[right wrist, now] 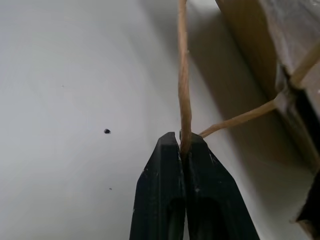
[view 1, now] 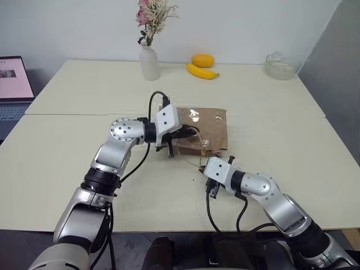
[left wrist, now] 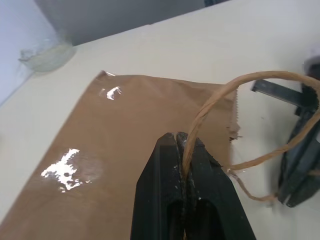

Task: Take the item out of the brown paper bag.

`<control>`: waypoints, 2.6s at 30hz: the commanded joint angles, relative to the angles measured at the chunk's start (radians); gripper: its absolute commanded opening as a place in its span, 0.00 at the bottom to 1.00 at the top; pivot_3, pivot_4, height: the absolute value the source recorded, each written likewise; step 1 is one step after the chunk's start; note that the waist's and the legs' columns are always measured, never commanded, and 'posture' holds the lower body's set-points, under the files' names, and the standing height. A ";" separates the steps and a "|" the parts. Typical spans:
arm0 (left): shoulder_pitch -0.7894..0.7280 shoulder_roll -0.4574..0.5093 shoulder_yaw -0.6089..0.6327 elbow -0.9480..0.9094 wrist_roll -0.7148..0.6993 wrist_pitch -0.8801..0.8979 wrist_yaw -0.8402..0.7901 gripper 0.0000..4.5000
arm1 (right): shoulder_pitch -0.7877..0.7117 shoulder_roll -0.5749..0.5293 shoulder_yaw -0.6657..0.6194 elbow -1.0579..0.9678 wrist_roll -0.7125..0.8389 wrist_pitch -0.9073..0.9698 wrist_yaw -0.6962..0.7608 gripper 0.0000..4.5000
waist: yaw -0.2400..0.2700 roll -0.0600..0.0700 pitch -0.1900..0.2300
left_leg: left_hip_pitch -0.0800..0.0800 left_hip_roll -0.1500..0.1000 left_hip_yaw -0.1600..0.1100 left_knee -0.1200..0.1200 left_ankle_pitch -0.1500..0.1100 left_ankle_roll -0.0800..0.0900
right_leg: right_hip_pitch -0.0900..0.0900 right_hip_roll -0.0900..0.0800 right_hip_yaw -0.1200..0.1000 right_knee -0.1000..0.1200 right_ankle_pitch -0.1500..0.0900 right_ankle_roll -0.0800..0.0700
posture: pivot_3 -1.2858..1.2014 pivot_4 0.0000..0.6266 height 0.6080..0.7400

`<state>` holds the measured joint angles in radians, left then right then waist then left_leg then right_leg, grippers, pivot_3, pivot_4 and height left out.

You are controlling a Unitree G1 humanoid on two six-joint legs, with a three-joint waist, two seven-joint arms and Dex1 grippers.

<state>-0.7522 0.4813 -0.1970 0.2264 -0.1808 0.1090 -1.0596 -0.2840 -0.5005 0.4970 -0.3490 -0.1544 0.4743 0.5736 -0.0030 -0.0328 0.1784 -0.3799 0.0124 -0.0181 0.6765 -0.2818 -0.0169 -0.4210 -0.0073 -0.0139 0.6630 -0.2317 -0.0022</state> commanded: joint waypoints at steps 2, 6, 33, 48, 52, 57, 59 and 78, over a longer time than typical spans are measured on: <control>-0.081 -0.030 0.061 0.008 -0.028 0.093 0.067 0.00 | 0.018 -0.022 0.016 -0.030 -0.064 -0.049 0.007 0.00 | 0.000 0.000 0.000 | 0.000 0.000 0.000 0.000 0.000 0.000 | 0.000 0.000 0.000 0.000 0.000 0.000 | 0.52 0.24 1.00; -0.199 -0.067 0.119 0.076 -0.046 0.176 0.152 0.00 | 0.045 -0.068 0.045 -0.028 -0.128 -0.084 0.032 0.00 | 0.000 0.000 0.000 | -0.001 -0.001 -0.001 0.000 0.000 0.000 | 0.000 0.000 -0.001 0.000 0.000 0.000 | 0.52 0.24 1.00; -0.233 -0.064 0.162 -0.025 -0.137 0.263 0.061 0.00 | 0.084 -0.031 -0.227 -0.296 0.037 0.188 0.168 0.76 | 0.000 0.000 0.000 | -0.001 0.000 -0.002 0.000 0.000 0.000 | 0.000 -0.001 -0.001 0.000 0.000 0.000 | 0.52 0.24 1.00; -0.186 -0.070 0.151 -0.078 -0.147 0.275 0.045 0.00 | 0.122 -0.240 -0.479 -0.510 0.443 0.392 0.352 0.76 | -0.003 0.000 0.000 | 0.000 0.000 -0.001 0.000 0.000 0.000 | 0.000 0.000 -0.001 0.000 0.000 0.000 | 0.52 0.24 1.00; -0.195 -0.076 0.156 -0.064 -0.152 0.276 0.050 0.00 | -0.073 -0.171 -0.336 -0.414 0.361 0.343 0.248 0.76 | -0.013 0.000 0.000 | 0.001 -0.001 0.000 0.000 0.000 0.000 | 0.000 0.000 0.001 0.001 0.000 0.000 | 0.52 0.24 1.00; -0.218 -0.086 0.177 -0.060 -0.177 0.293 0.051 0.00 | -0.252 -0.100 -0.176 -0.215 0.261 0.250 0.194 0.76 | -0.012 0.000 0.000 | -0.001 0.000 -0.002 0.000 0.000 0.000 | -0.001 0.000 0.000 0.000 0.000 0.000 | 0.52 0.24 1.00; -0.220 -0.081 0.180 -0.061 -0.182 0.295 0.049 0.00 | -0.313 -0.063 -0.124 -0.129 0.220 0.209 0.175 0.76 | -0.013 0.000 0.000 | -0.002 0.000 -0.002 0.000 0.000 0.000 | -0.001 -0.001 0.000 0.000 0.000 0.000 | 0.52 0.24 1.00; -0.213 -0.059 0.202 -0.064 -0.204 0.311 0.069 0.00 | -0.579 0.096 0.175 0.538 -0.296 -0.210 0.046 0.98 | -0.019 0.000 0.000 | -0.002 -0.001 -0.001 0.000 0.000 0.000 | -0.002 -0.003 0.000 0.000 0.003 -0.005 | 0.52 0.24 1.00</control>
<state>-0.9415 0.4118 -0.0284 0.1839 -0.3585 0.4253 -0.9933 -0.8354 -0.4089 0.6657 0.1786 -0.4031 0.2968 0.6291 -0.0223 -0.0323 0.1788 -0.3820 0.0117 -0.0195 0.6768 -0.2817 -0.0171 -0.4229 -0.0102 -0.0137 0.6635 -0.2283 -0.0069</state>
